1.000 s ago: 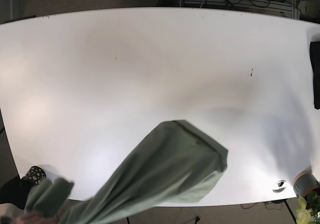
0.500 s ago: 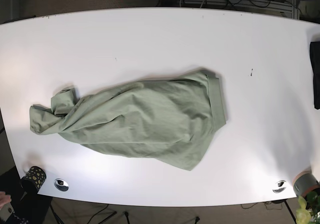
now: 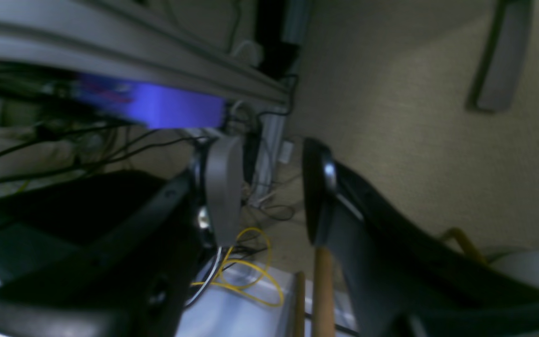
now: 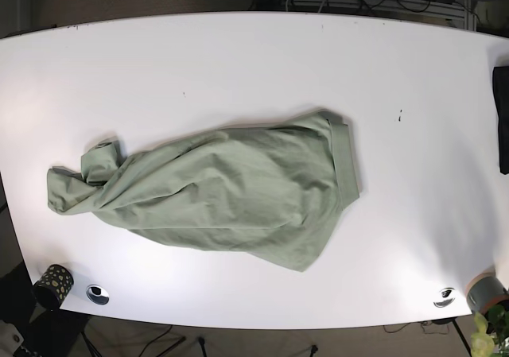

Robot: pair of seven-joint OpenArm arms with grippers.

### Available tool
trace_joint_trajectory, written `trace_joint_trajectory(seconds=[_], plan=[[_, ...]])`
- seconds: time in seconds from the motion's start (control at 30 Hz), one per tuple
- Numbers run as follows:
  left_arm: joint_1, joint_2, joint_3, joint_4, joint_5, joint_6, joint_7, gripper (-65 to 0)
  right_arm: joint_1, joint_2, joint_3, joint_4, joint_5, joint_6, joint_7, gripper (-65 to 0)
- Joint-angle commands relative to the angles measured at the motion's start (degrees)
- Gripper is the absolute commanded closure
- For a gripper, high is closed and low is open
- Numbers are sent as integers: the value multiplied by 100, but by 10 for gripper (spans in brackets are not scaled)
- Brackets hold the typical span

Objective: Fold the T-shirt properly

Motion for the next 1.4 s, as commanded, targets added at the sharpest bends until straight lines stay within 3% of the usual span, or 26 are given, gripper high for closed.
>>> trace_joint_trajectory(seconds=[0.0,0.13,0.27,0.43,0.77,0.93,1.0,1.2,1.37], plan=[[281,17,62,593,0,-16,-139,-457,-317,52,160,334,167,6,87,-203],[562,26,79,1446,0,-16,-139,-457,-555,60,573,677,880,24,78,-203],[677,26,79,1999,0,-16,-139,-457,-625,69,968,1072,1275,33,25,-203],[633,70,53,2210,0,1,-139,-457,-484,69,1267,1609,1319,42,-326,-203],[-158,201,9,2219,-8,19,-148,-458,896,60,1285,1758,1310,42,-397,-203],[-317,571,-360,2219,-8,19,-148,-465,1828,60,1285,1767,1302,50,-1030,-205],[-369,588,-483,2219,-8,19,-139,-465,2188,60,1285,1767,1302,129,-1337,-206],[-396,588,-589,2219,-8,19,-139,-465,3252,25,1329,1767,1310,745,-2348,-208],[-519,588,-624,2202,-8,19,-139,-465,4008,16,1285,1767,1319,982,-3069,-208]])
